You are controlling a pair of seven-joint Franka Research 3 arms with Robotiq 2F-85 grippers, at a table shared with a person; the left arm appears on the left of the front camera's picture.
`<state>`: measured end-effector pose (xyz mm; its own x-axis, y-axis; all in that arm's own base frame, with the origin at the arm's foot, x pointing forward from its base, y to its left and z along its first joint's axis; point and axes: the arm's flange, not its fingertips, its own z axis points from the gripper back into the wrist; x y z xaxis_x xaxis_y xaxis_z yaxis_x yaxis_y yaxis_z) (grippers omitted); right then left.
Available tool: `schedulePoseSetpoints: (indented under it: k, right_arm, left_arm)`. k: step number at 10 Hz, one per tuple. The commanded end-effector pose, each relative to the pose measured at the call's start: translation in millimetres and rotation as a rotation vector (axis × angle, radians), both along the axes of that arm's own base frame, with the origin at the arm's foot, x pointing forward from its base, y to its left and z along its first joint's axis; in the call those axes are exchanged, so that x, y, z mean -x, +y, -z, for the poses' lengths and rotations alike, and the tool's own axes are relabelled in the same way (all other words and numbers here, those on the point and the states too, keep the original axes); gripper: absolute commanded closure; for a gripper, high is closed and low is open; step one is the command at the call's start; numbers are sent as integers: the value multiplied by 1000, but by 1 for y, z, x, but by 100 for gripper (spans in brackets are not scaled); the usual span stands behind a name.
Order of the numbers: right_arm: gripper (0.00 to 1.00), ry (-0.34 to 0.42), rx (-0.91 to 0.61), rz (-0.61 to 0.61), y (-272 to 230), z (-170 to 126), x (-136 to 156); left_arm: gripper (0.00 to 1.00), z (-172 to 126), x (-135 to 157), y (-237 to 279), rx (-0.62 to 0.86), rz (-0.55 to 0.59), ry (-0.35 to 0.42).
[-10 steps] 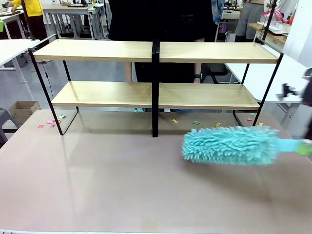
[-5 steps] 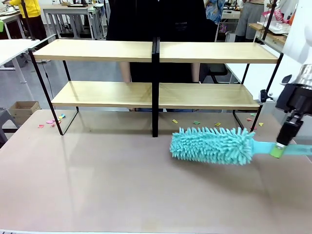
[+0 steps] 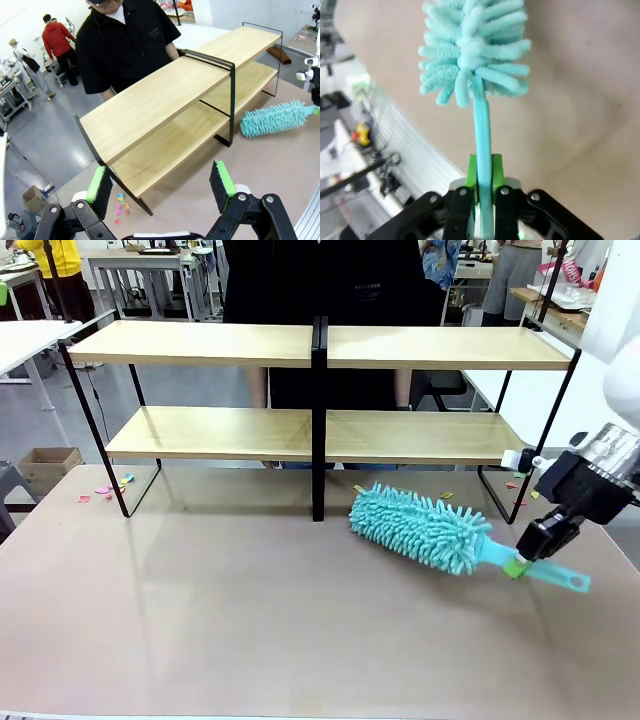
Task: Clean the shelves.
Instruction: Clean another randomly selected level of the Shelf with the Duster.
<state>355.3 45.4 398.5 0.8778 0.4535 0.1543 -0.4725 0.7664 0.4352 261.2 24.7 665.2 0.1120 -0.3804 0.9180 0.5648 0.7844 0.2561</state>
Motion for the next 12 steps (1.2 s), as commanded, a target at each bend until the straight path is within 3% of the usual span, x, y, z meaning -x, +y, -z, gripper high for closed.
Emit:
schedulePoseSetpoints:
  k: [1,5,12]
  right_arm:
    - [87,-104,5,85,23,6,12]
    - [87,3,-36,62,54,41,-13]
    - [87,-61,-116,175,85,67,-37]
  left_arm:
    - [0,0,0,0,-5,-6,-1]
    - [0,0,0,0,-5,-6,-1]
    - [0,0,0,0,-5,-6,-1]
